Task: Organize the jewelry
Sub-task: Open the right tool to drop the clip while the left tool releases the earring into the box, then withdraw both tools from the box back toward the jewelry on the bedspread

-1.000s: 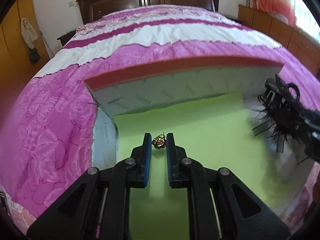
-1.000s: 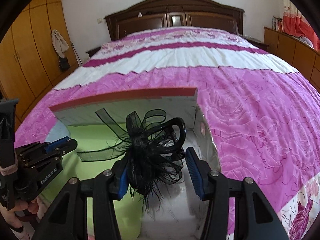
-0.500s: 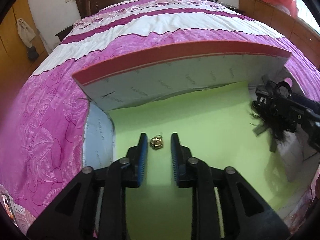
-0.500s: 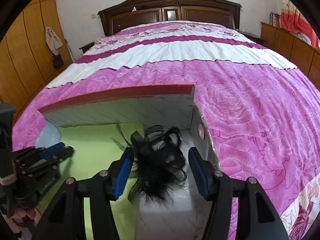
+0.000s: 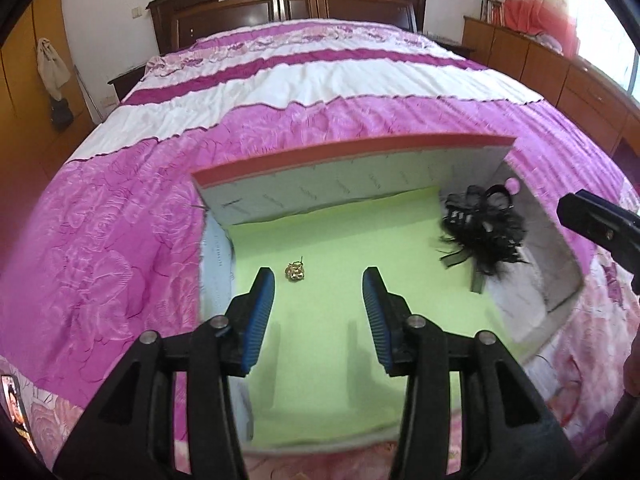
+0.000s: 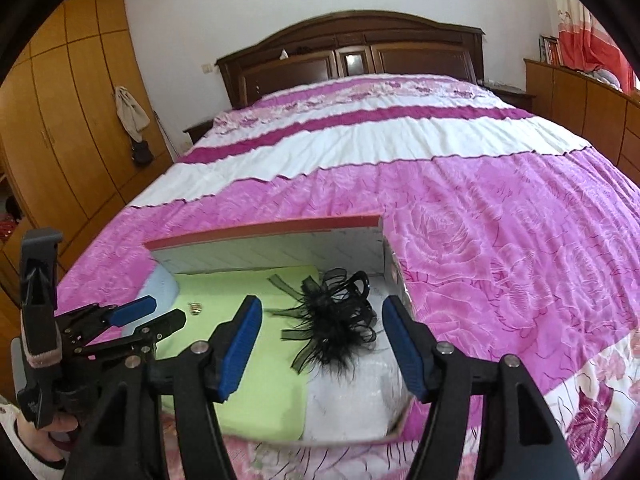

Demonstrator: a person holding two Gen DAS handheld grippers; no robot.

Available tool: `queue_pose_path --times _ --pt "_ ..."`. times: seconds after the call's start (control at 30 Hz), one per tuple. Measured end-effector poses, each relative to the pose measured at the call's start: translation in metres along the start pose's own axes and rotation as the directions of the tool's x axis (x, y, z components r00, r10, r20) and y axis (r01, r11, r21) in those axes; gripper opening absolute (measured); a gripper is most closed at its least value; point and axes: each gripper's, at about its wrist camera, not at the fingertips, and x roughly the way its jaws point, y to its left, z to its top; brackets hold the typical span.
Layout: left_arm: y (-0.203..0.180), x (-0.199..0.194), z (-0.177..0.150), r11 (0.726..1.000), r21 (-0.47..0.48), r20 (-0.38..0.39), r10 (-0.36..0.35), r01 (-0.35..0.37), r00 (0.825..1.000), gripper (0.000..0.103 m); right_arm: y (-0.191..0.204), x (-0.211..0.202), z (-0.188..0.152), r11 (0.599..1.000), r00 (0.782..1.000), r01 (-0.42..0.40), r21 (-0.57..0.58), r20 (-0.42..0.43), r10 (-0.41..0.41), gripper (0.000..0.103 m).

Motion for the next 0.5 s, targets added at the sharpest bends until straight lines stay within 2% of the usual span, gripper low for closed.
queue_pose_path --times 0.17,0.5 --pt "0.004 -0.024 -0.003 1.0 -0.013 0.02 -0.02 0.02 1.0 0.04 0.005 -0.025 -0.006 1.0 1.0 -0.019 -0.012 0.004 0.019 0.066" --pt "0.003 -0.053 -0.027 0.999 -0.011 -0.015 -0.04 0.04 0.999 0.044 0.005 -0.055 -0.035 0.999 0.998 -0.037 0.007 -0.045 0.037 0.066"
